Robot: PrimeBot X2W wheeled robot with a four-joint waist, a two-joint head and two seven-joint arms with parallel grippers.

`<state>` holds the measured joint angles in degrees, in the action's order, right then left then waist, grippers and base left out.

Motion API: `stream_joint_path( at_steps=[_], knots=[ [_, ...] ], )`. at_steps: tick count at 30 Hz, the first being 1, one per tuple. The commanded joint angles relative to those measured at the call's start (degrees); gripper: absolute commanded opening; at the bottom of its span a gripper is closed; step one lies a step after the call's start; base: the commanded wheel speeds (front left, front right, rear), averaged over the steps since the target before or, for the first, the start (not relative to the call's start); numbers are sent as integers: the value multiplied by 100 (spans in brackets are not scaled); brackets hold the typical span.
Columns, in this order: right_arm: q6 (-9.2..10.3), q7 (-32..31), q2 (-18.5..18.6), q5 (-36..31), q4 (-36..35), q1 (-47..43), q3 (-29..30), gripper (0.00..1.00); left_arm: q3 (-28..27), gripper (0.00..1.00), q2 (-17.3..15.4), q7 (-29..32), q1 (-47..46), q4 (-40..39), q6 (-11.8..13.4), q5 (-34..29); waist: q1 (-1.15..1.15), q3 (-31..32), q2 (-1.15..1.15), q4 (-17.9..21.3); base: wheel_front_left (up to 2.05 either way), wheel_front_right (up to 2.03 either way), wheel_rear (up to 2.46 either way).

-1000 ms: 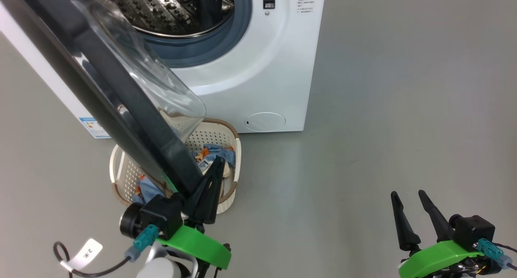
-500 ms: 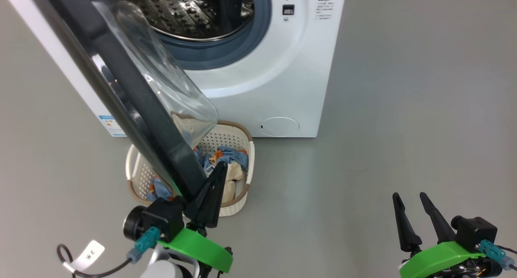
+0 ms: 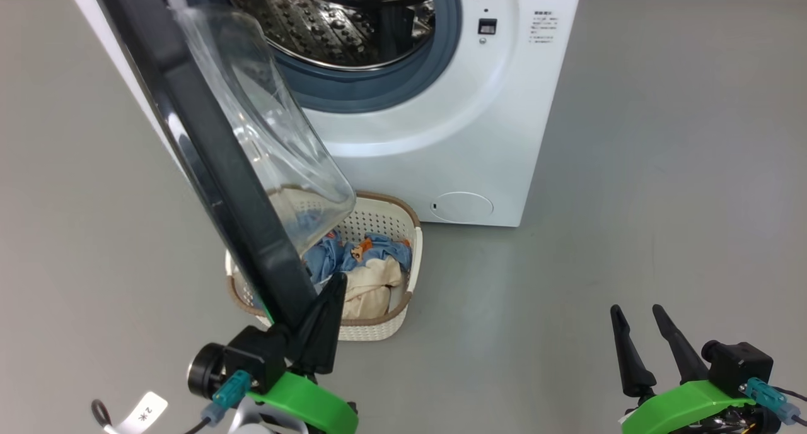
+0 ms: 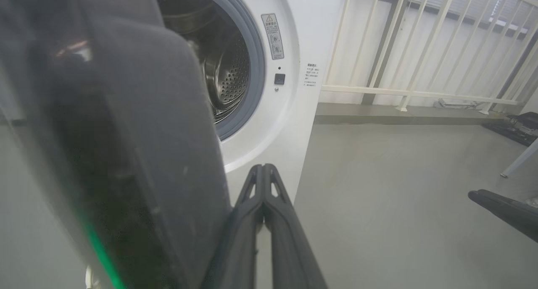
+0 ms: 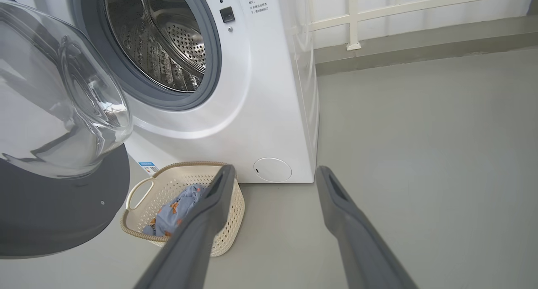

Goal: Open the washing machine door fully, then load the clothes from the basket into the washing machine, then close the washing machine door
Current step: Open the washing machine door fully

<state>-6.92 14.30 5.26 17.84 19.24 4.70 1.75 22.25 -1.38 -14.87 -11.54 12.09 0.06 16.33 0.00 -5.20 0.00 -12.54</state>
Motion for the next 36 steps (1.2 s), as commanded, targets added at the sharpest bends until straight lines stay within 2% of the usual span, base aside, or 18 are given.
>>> stream_joint_path(
  at_steps=[1, 9, 23, 36],
  knots=[
    [-57, 70, 3, 48, -112, 36, -163, 100, -292, 0, -150, -13, -55, -59, 81, -36, 0, 31, 0, -35, 0, 0, 0],
    [-57, 70, -9, 47, -117, -6, -153, 100, -383, 0, -150, -13, 66, -97, 167, -69, 0, 61, 0, -161, 0, 0, 0],
    [-57, 70, -45, 49, -104, -57, -127, 100, -674, 0, -150, -13, 364, -323, 282, -100, 0, 82, 0, -648, 0, 0, 0],
    [-57, 70, -48, 54, -114, -91, -106, 100, -1356, 0, -309, -13, 623, -428, 438, -38, 0, 113, 0, -905, 0, 0, 0]
  ],
)
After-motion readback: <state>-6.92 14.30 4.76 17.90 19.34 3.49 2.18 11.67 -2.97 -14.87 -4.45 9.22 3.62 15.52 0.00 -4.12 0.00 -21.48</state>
